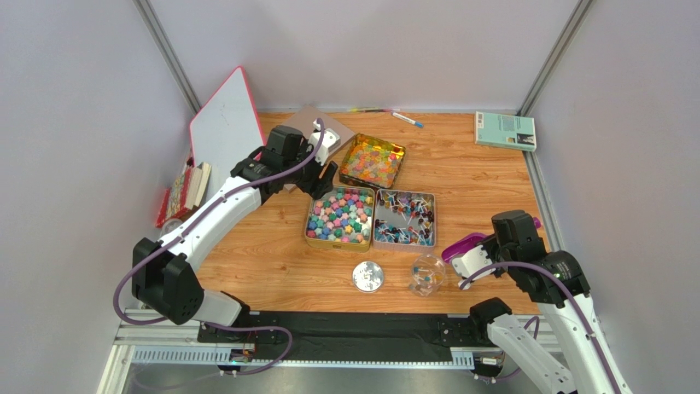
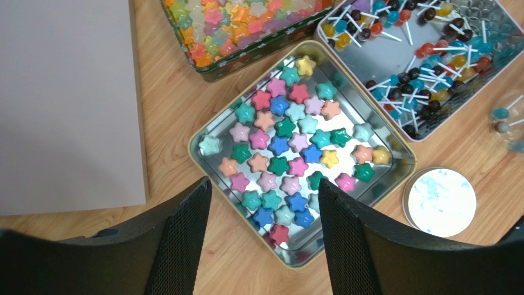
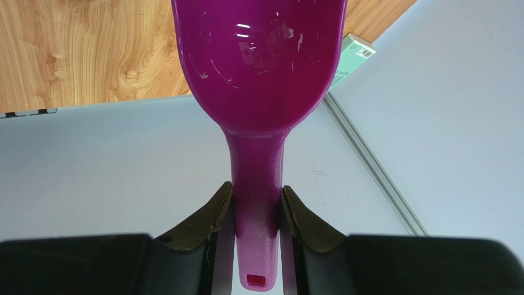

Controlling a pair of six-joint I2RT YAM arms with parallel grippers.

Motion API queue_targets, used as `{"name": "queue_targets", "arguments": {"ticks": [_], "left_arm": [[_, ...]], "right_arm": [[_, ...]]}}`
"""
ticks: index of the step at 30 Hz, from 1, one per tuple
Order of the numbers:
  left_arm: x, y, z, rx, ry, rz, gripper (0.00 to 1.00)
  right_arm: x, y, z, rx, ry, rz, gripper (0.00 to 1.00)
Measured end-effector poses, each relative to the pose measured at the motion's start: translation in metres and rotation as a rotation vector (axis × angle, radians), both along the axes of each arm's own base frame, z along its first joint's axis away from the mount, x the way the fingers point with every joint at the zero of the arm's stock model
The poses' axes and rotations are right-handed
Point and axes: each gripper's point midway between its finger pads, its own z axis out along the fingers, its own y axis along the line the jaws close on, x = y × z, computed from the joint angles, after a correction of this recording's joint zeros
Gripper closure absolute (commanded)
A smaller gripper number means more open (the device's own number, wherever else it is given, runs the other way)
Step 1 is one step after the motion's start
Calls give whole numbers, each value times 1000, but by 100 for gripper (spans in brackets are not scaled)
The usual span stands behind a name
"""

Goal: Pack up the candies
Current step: Place the fake candies in the packing bottle.

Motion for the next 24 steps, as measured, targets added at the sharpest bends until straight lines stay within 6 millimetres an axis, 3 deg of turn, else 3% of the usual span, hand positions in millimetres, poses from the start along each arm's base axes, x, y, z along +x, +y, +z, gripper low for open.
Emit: {"name": "queue_targets", "arguments": {"ticks": [5, 9, 12, 16, 24], "left_arm": [[-17, -21, 2, -41, 27, -88, 29], [-49, -63, -2, -106, 131, -233, 31], [-65, -98, -11, -129, 219, -312, 34], [-85, -134, -31, -110, 318, -364, 38], [-113, -177, -61, -56, 410, -415, 37]], "right_arm": [[-1, -1, -2, 57, 15, -87, 100], [14, 7, 8, 256, 42, -346, 100], [23, 17, -1, 417, 37, -525, 100], [6, 19, -13, 581, -4, -696, 100], [-34, 7, -3, 847, -186, -912, 100]]}}
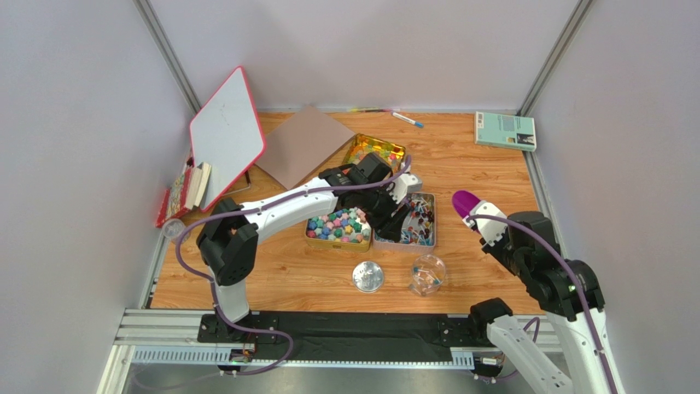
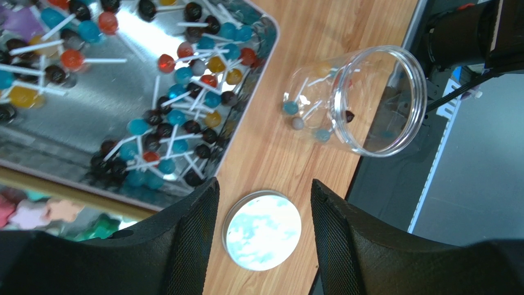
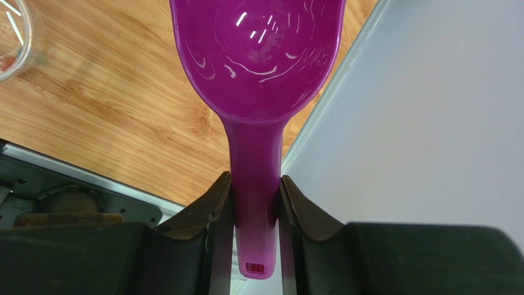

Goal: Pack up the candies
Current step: Place the fake candies in the packing bottle, then pick up the packing bottle from the center of the board.

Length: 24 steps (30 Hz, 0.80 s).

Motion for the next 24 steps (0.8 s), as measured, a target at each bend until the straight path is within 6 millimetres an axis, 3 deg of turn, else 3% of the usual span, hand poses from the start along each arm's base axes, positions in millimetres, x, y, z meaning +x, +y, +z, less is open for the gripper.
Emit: {"name": "queue_targets", "arguments": {"ticks": [11, 22, 24], "left_arm": [[-29, -50, -17, 60, -22, -59, 38], [-48, -58, -34, 127, -37, -88, 38], [-49, -58, -36, 135, -39, -90, 44]], "right_arm": [[-19, -19, -6, 42, -51, -187, 100], [-27, -28, -3, 46, -111, -236, 100], [-28, -28, -4, 46, -110, -240, 100]]}}
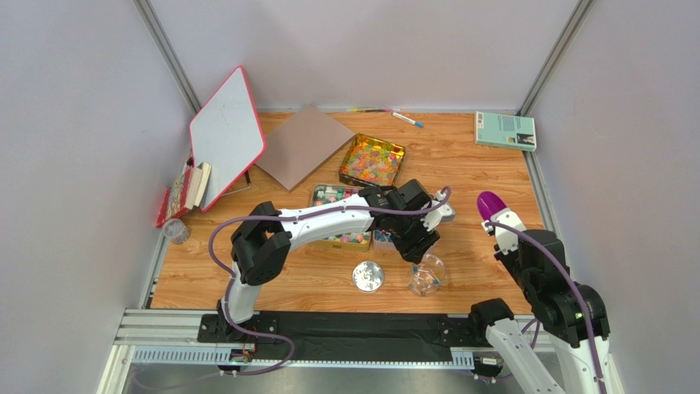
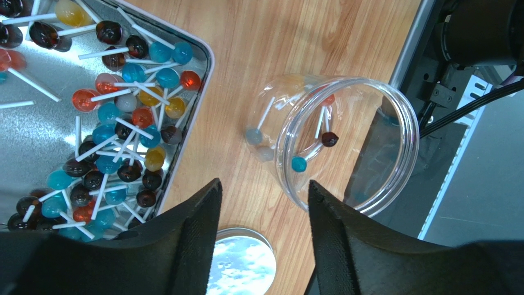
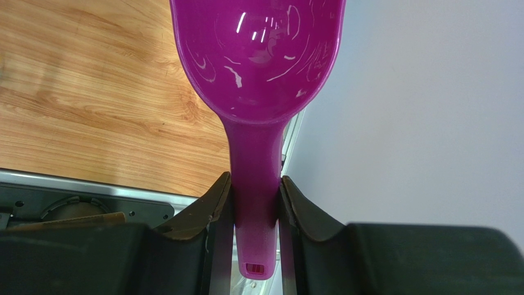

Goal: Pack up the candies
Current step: Pick up the packing bottle from the center of the board.

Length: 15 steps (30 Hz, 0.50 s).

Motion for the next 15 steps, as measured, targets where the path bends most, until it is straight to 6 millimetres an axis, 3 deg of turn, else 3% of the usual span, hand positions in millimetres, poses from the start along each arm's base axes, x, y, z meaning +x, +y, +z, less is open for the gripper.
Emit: {"name": "queue_targets", "arguments": {"ticks": [5, 10, 15], "left_arm": [[-1, 0, -2, 8, -17, -8, 64], [0, 2, -5, 25, -43, -15, 74], [-1, 20, -14, 73, -69, -28, 93]], "right_arm": [[-2, -1, -3, 1, 1, -7, 100], [-3, -2, -3, 2, -6, -16, 100], [-4, -2, -4, 3, -9, -15, 100]]}}
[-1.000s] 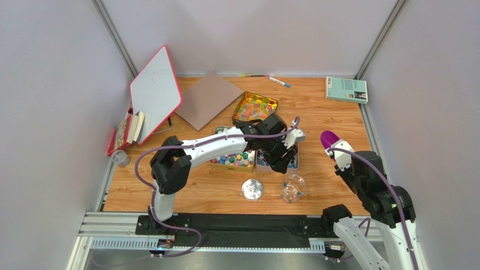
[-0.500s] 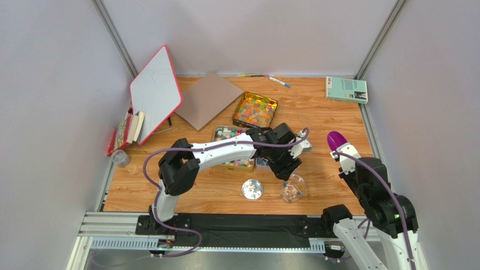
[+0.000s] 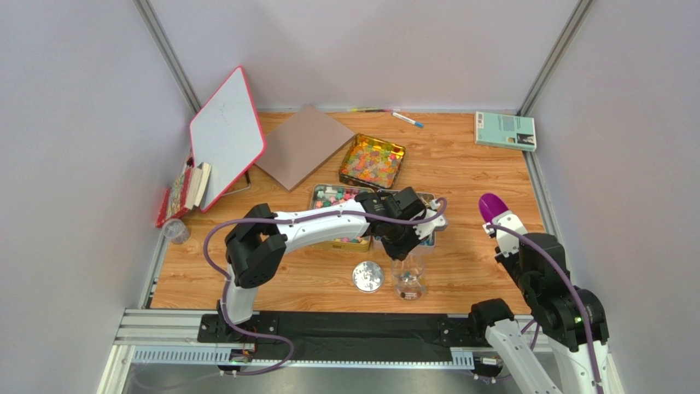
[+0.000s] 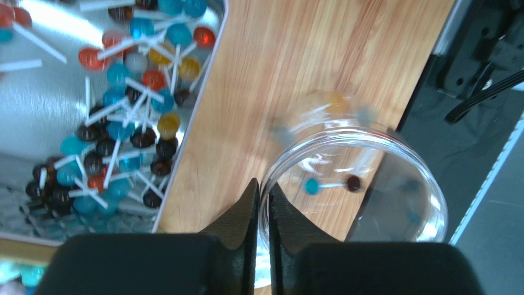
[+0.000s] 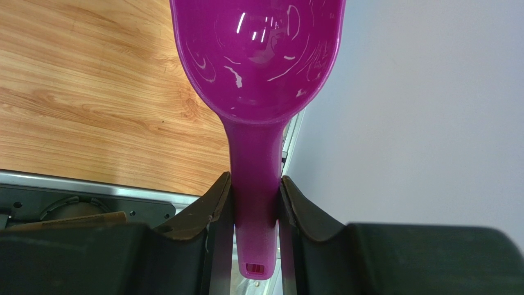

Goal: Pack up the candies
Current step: Pick up the packing bottle from the center of the board, then place the packing bottle at the center of the board.

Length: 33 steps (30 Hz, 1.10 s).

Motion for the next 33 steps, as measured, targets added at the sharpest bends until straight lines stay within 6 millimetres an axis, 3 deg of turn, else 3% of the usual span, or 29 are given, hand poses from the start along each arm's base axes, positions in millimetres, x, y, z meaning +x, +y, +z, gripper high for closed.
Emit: {"name": "queue_targets", "arguments": {"ticks": [2, 9, 16, 21, 26, 33], "left_arm": [[-2, 16, -4, 39, -20, -12, 100], [2, 64, 3, 128, -140, -22, 100], [22, 90, 14, 171, -307, -11, 100], [28, 97, 9, 181, -357, -5, 99], [24, 103, 10, 177, -367, -7, 87], [24, 94, 10, 180, -359, -16, 89]], "right_arm": [[0, 0, -2, -1, 4, 0, 100], [-1, 0, -12, -7, 35, 1, 100], [-1, 2, -21, -4, 63, 10, 100], [-1, 3, -22, 0, 64, 14, 100], [0, 4, -22, -1, 73, 16, 100], [0, 4, -23, -1, 77, 17, 100]]}}
